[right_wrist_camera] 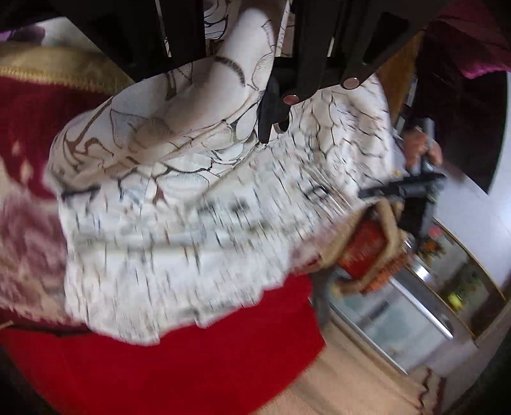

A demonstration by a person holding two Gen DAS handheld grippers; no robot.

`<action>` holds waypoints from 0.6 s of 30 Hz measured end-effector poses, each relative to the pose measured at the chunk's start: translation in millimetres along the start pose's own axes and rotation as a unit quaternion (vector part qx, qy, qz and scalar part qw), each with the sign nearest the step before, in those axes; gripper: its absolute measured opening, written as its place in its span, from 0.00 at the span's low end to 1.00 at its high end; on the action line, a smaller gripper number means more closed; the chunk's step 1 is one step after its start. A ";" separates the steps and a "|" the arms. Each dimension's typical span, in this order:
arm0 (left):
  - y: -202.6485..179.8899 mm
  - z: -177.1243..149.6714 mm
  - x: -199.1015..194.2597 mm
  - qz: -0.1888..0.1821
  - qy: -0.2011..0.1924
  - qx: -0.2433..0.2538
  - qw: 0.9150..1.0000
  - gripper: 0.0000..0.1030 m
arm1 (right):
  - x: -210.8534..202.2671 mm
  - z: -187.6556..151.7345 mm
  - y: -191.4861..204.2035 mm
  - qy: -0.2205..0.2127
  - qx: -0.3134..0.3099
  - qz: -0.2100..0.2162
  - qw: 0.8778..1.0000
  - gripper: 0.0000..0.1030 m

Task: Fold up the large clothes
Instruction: 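Fold the coat side over the middle with the right gripper while the left gripper holds the hem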

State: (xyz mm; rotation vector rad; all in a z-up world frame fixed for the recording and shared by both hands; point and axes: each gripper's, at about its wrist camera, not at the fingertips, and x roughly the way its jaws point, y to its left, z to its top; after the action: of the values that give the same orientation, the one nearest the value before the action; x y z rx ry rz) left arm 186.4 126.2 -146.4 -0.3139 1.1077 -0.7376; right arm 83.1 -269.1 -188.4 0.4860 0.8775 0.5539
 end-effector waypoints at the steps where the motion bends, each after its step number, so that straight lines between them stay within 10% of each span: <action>1: 0.2 10.3 -8.0 -0.009 -0.015 -0.005 1.000 0.07 | -6.0 6.6 0.6 -0.013 0.003 0.008 1.000 0.11; 11: 39.0 125.6 10.0 -0.016 -0.076 -0.080 0.994 0.07 | -46.6 146.9 -103.5 -0.163 0.160 0.059 0.972 0.11; 15: 65.8 147.8 69.3 0.030 -0.060 -0.125 0.990 0.10 | 9.1 177.7 -173.1 -0.125 0.252 0.063 0.958 0.15; 18: 90.4 136.3 107.5 0.034 -0.031 -0.175 0.983 0.34 | 54.0 167.5 -205.9 -0.066 0.303 0.039 0.950 0.16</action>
State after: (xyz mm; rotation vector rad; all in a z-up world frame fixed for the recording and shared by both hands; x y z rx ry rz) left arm 368.5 102.2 -213.7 -0.5906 1.1822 -0.4671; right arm 299.5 -419.2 -251.8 1.1079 0.8963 0.3074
